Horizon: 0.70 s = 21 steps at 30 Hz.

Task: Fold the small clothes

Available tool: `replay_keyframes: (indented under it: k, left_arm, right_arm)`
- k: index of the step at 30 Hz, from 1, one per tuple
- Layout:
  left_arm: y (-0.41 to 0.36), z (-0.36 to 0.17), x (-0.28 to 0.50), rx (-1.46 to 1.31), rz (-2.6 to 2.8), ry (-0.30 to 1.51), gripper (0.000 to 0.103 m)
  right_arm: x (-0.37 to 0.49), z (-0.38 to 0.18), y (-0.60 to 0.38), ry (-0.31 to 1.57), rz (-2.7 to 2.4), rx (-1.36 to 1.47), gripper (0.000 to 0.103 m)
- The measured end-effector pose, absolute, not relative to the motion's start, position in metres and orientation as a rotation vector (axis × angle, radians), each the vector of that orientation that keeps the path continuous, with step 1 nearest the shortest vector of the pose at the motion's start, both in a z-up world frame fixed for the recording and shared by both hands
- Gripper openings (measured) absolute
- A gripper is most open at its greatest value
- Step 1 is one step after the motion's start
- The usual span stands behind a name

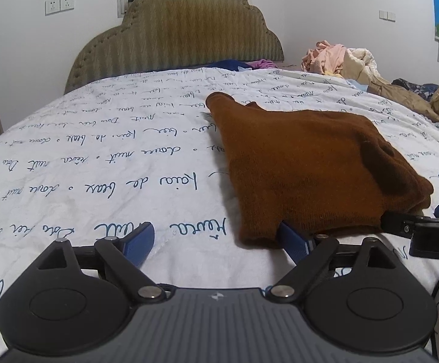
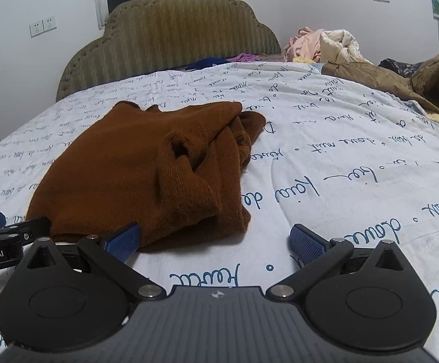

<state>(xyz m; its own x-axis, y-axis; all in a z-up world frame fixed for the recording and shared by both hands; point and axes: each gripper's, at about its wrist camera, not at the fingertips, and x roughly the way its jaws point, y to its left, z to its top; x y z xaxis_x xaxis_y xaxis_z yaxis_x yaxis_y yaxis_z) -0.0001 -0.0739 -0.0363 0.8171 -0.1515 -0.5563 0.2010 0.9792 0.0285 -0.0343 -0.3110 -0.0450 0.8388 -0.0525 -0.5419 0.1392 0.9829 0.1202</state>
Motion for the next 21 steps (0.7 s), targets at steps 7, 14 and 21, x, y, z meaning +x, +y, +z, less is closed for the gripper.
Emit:
replay_keyframes:
  k: [7,14,21]
  left_arm:
    - [-0.075,-0.04,-0.004,0.114,-0.172,0.621,0.097]
    - [-0.077,-0.041,-0.006,0.116,-0.149,0.623,0.098]
    - [-0.077,-0.043,-0.009,0.113,-0.142,0.622,0.099]
  right_arm:
    - [-0.041,-0.049,-0.293,0.578,-0.132,0.042,0.103]
    - [-0.041,-0.05,-0.296,0.581,-0.123,0.064,0.103]
    - [-0.043,-0.05,-0.295,0.585,-0.135,0.064,0.103]
